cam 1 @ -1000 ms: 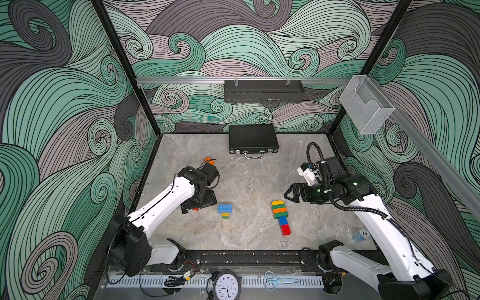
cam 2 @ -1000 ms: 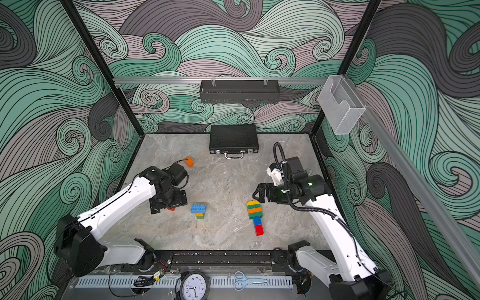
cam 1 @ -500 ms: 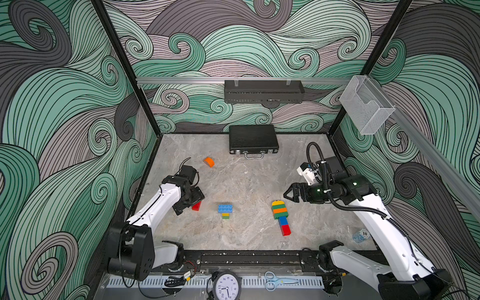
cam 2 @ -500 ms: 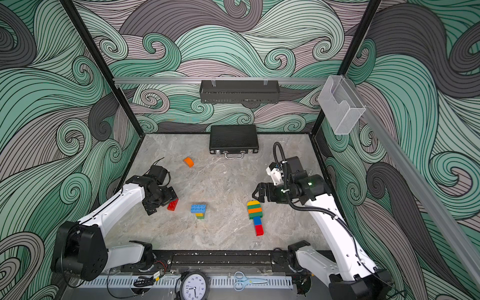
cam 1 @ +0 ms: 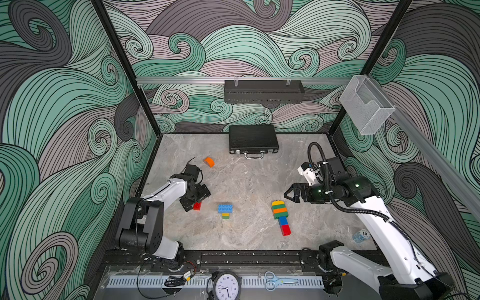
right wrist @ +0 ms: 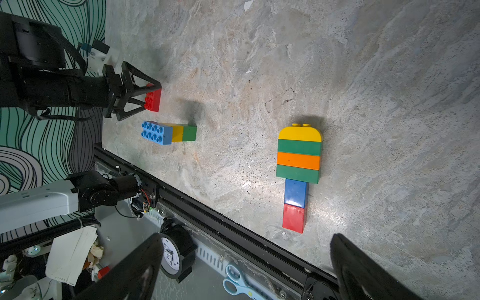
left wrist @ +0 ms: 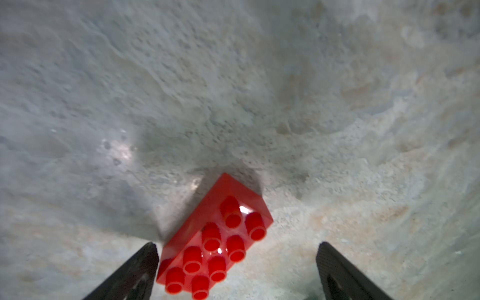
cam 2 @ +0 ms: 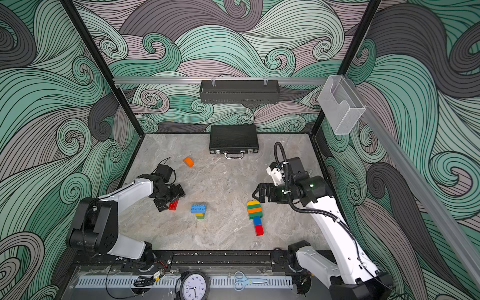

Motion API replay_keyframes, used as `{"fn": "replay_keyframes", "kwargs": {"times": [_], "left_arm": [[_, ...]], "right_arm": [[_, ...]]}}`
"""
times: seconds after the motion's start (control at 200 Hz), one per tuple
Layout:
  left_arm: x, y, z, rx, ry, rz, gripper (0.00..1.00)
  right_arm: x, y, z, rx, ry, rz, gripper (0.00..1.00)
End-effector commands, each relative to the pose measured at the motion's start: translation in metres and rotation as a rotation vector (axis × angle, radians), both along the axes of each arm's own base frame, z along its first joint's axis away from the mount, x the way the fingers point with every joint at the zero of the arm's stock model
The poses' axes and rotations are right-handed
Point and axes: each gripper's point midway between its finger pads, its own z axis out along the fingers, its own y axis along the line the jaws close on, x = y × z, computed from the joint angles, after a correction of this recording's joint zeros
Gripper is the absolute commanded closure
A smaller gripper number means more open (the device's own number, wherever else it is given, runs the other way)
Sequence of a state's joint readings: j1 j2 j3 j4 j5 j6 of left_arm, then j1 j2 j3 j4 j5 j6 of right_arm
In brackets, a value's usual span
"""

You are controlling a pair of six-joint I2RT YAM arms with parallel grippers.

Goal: Assemble an ice cream with lego
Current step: Adjust the lego brick at the center of the board.

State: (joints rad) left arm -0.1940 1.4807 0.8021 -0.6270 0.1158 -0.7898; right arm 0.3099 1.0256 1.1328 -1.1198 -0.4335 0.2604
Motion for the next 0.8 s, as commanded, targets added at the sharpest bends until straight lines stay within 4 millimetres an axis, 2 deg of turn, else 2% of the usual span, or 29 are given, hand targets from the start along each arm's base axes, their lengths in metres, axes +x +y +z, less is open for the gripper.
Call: {"fn": "replay_keyframes", "kwargs": {"times": [0.0, 0.25, 0.395, 0.475, 0.67, 0.79], "left_arm": [[0.014, -0.021, 0.005, -0.036, -0.034, -0.007, 0.05], [0.060, -0.061, 0.014, -0.041, -0.101, -0.070, 0.05], [0.079, -0.070, 0.012, -0.001, -0.097, -0.110, 0.05], [0.075, -0.067, 0.015, 0.033, -0.077, -0.136, 0.05], [0.051, -0.042, 0.047, 0.234, -0.025, -0.263, 0.06], [0.044, -0.024, 0.047, 0.337, 0.050, -0.329, 0.06]], "right_arm": [[-0.001, -0.001, -0.002, -0.010, -0.006, 0.018, 0.01], [-0.001, -0.001, -0.002, -0.010, -0.003, 0.018, 0.01], [-0.003, -0.002, -0.001, -0.008, -0.005, 0.010, 0.01], [-0.005, -0.004, 0.001, -0.009, -0.011, 0.007, 0.01], [-0.008, -0.005, -0.003, -0.013, 0.003, 0.007, 0.01], [-0.005, -0.003, -0.005, -0.012, 0.006, 0.012, 0.01]]}}
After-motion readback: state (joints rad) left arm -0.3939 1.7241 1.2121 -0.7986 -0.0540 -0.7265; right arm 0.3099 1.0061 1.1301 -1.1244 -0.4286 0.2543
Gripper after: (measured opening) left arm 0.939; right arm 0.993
